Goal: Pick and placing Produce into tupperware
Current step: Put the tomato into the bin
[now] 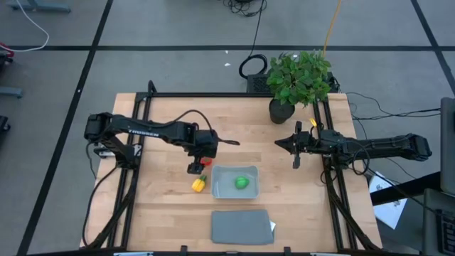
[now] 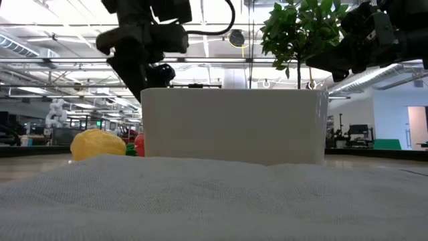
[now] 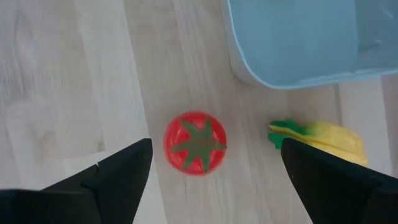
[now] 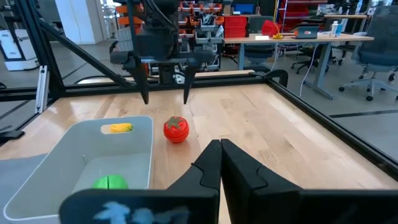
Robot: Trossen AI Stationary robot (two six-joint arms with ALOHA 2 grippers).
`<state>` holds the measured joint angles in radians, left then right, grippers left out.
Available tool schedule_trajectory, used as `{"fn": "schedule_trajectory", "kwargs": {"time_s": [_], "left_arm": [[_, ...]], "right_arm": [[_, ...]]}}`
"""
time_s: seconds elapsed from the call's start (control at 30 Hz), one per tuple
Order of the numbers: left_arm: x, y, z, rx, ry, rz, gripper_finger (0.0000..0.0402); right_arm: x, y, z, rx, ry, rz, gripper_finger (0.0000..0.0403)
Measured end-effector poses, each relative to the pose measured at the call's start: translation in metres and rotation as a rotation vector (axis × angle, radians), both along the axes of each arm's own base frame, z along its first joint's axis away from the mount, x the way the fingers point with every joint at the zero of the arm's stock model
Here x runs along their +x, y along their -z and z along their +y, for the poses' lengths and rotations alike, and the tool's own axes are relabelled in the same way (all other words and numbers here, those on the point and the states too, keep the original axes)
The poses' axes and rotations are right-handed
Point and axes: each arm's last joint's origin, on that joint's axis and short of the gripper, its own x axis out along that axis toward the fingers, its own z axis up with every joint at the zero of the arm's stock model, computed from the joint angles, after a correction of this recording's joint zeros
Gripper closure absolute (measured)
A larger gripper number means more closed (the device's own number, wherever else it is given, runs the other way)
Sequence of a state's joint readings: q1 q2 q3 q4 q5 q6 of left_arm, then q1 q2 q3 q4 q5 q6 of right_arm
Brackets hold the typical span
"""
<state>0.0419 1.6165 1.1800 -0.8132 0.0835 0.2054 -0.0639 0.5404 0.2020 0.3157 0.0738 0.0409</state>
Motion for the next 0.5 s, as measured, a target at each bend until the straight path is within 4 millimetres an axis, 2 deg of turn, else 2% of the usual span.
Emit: {"fn": "schedule_trajectory", "kwargs": {"time_s": [0.5], "left_arm": [[-0.004,0.032,0.003,0.012,-0.018,-0.057,0.0039]], "right_arm": [[0.0,0.0,0.0,0.0,0.0,0.0,0.0403]]}}
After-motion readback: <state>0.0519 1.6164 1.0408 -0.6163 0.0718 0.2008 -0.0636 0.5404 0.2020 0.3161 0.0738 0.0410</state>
